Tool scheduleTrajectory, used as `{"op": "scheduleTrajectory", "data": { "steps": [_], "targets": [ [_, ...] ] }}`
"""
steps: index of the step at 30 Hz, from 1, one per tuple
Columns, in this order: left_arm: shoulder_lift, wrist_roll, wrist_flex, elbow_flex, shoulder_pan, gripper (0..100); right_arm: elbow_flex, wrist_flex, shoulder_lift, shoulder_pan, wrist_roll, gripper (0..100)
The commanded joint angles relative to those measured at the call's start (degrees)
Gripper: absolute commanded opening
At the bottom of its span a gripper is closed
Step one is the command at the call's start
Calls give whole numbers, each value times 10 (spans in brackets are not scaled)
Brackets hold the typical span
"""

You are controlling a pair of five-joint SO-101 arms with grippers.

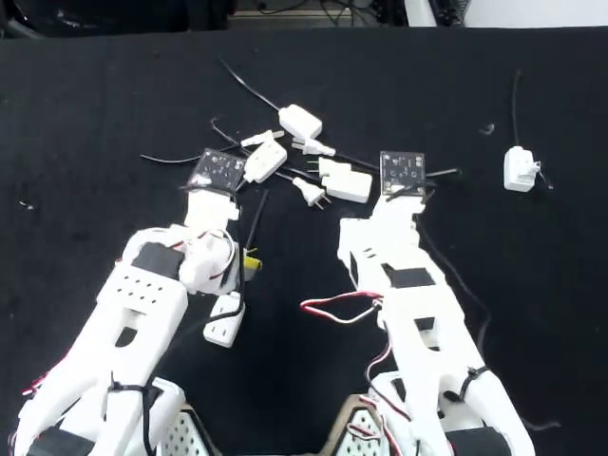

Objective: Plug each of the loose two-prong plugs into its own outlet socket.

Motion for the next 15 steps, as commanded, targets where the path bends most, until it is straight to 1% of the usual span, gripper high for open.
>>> {"op": "scheduleTrajectory", "data": {
  "steps": [1,4,8,11,15],
  "targets": [
    [-3,6,-77,44,7,267,-10,-11,-21,9,-6,254],
    [-3,5,-112,75,7,267,-10,-11,-21,9,-6,254],
    [11,3,-116,94,6,268,-11,-11,-21,9,-6,254],
    [65,6,-120,86,6,267,-11,-11,-21,8,-6,254],
    [152,12,-98,28,-11,267,-10,-11,-21,8,-6,254]
  ]
}}
